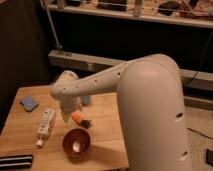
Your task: Drag the pepper across the table
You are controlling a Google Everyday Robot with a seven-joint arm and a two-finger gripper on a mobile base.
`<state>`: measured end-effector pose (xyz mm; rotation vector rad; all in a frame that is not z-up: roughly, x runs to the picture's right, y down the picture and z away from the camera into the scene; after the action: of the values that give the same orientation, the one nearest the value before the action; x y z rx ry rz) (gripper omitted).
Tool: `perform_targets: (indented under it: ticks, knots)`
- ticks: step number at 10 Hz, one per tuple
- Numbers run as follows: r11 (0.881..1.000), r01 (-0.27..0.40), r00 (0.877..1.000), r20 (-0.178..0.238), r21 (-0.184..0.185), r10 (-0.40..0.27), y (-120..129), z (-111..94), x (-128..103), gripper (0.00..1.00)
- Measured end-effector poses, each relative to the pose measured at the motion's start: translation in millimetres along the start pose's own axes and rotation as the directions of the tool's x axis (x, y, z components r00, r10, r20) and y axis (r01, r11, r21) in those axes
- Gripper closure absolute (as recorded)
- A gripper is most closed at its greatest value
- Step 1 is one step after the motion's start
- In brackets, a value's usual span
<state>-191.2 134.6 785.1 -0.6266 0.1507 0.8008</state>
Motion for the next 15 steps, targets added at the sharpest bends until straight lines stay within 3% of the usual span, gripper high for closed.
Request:
perform_targets:
  ticks: [6, 11, 15]
  knots:
    - [0.999, -0.031, 0.999, -0.035, -0.028, 0.030, 2, 33, 0, 0.35]
    - [0.998, -0.066, 0.997, -0.035, 0.016, 0.066, -27, 41, -3, 0.35]
    - [0.997, -0.080, 0.996, -0.039, 0.013, 0.080, -35, 47, -8, 0.35]
